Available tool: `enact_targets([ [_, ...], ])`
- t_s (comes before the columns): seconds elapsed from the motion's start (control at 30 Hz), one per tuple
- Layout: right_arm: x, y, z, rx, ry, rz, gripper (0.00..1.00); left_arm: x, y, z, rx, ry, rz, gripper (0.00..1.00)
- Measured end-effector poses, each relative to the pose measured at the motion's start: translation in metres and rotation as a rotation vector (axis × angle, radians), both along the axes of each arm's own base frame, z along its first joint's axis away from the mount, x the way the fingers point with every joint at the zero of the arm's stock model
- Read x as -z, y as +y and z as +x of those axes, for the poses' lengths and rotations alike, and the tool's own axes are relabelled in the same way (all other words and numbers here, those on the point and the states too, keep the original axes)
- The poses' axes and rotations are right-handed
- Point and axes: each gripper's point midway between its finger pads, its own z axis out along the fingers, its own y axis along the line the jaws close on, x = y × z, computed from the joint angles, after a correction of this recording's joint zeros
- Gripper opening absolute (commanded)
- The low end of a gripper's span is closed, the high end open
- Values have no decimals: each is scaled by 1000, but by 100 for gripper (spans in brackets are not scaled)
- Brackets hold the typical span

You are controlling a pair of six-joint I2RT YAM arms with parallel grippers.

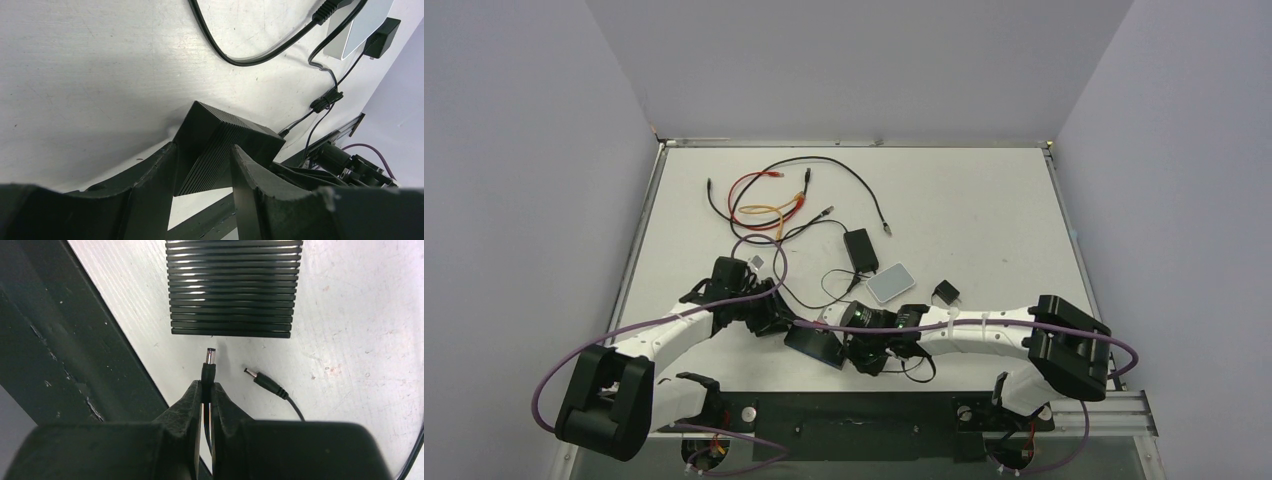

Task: Insert the plug into the switch port
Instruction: Insert the power into the switch port.

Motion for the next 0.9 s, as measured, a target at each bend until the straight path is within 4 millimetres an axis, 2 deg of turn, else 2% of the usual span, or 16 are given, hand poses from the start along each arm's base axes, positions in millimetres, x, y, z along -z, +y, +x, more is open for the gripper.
enact_targets([
  [0.37, -3, 12, 9, 13, -41, 44, 0, -6, -2, 0, 24, -17, -15, 40],
  [0.6, 9, 12, 11, 18, -39, 19, 0, -7, -2, 0, 34, -24, -14, 40],
  [0.9, 8, 14, 11, 18, -47, 21, 0, -7, -2, 0, 39, -28, -12, 40],
])
